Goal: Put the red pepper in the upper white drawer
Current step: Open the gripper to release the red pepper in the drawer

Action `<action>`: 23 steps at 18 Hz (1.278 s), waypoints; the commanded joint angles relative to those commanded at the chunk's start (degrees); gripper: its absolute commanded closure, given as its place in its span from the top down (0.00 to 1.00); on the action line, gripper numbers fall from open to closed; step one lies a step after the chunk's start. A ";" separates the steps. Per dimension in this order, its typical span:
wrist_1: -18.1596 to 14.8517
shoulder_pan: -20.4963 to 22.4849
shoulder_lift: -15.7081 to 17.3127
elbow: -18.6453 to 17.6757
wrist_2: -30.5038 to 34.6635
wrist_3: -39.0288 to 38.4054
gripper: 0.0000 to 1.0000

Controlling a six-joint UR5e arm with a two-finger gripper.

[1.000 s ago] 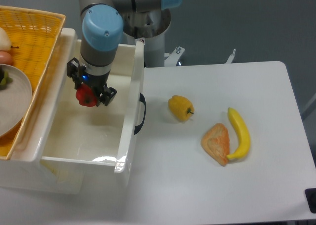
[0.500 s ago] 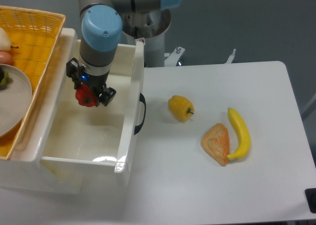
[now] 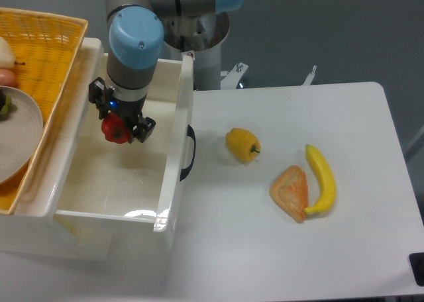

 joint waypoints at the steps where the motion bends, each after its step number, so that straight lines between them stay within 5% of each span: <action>1: 0.09 0.00 0.09 0.00 0.00 0.00 0.86; 11: 0.00 0.35 0.44 0.53 0.09 0.53 0.87; 15: -0.09 0.88 0.62 0.70 0.09 0.70 0.77; 23: -0.96 3.51 2.19 0.88 -0.44 1.05 0.76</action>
